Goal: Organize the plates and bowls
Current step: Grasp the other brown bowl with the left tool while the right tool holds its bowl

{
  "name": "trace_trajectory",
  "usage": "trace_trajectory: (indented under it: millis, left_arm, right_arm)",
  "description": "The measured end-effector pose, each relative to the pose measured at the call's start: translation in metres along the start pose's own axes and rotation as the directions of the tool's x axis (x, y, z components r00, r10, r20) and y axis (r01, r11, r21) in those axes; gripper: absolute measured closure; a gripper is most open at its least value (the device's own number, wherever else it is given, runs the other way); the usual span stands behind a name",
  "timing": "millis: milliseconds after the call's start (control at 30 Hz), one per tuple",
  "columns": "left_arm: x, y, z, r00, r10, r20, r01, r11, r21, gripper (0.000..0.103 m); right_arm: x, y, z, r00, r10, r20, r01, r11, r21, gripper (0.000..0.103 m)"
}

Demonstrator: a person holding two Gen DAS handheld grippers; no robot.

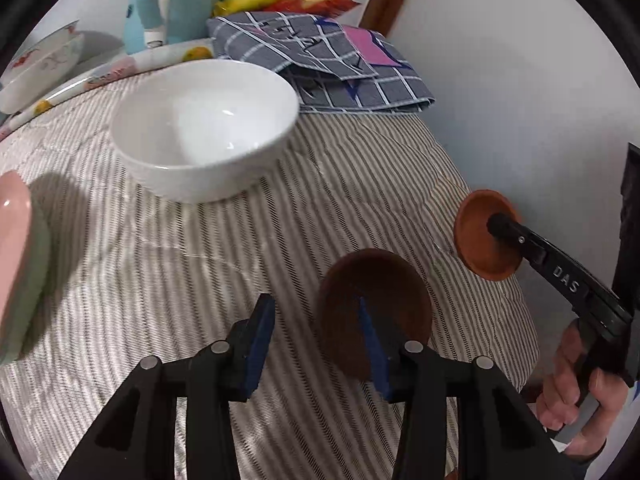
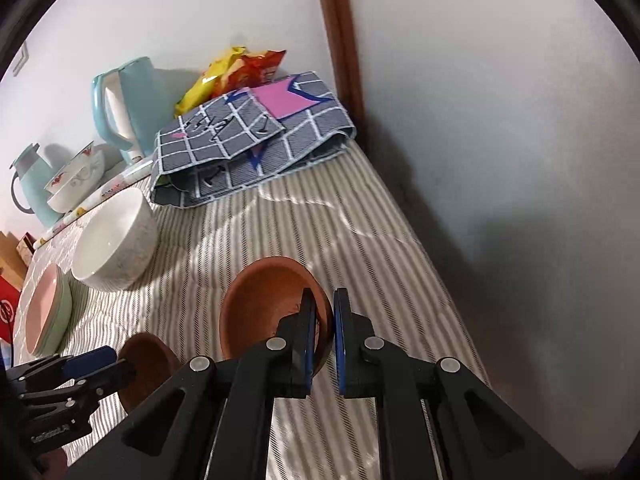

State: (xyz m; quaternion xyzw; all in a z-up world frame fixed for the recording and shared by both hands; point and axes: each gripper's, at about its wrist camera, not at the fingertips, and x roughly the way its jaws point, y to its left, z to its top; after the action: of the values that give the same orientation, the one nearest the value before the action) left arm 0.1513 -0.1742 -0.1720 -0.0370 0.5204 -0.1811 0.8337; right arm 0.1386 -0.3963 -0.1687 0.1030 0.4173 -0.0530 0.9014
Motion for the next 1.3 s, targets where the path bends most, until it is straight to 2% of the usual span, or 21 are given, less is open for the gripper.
trace_trajectory:
  millis: [133,200,300,400,700,933,1133,1300]
  left_arm:
    - [0.013,-0.005,-0.002,1.000,0.015,-0.025,-0.015,1.000,0.024,0.082]
    - [0.013,-0.004,-0.002,1.000,0.017,-0.010,-0.017,1.000,0.019,0.091]
    - [0.013,-0.002,-0.001,1.000,0.003,-0.012,-0.003,1.000,0.014,0.093]
    - [0.004,0.004,-0.003,1.000,0.003,-0.005,-0.003,1.000,0.000,0.094]
    - [-0.026,0.029,-0.012,0.997,0.062,0.036,-0.062,0.998,-0.017,0.095]
    - [-0.043,0.059,-0.018,0.992,0.106,0.064,-0.100,0.991,-0.086,0.095]
    - [-0.066,0.078,-0.020,0.982,0.152,0.108,-0.139,0.983,-0.116,0.095]
    - [-0.089,0.094,-0.018,0.968,0.193,0.164,-0.172,0.976,-0.130,0.095]
  right_arm:
    - [-0.004,-0.009,-0.007,1.000,-0.012,-0.007,0.013,1.000,0.023,0.094]
    - [-0.005,-0.013,-0.011,1.000,-0.003,-0.014,0.004,0.999,0.048,0.094]
    - [-0.004,-0.012,-0.015,1.000,0.004,-0.024,-0.002,0.998,0.055,0.094]
    - [-0.006,-0.005,-0.014,1.000,0.008,-0.023,-0.007,0.999,0.040,0.094]
    - [-0.012,0.026,-0.016,0.999,0.024,-0.025,-0.024,1.000,0.000,0.094]
    - [-0.015,0.061,-0.024,0.998,0.048,-0.028,-0.050,0.998,-0.050,0.094]
    - [-0.024,0.091,-0.026,0.996,0.085,-0.023,-0.087,0.992,-0.087,0.094]
    - [-0.034,0.113,-0.019,0.995,0.101,-0.009,-0.101,0.989,-0.110,0.094]
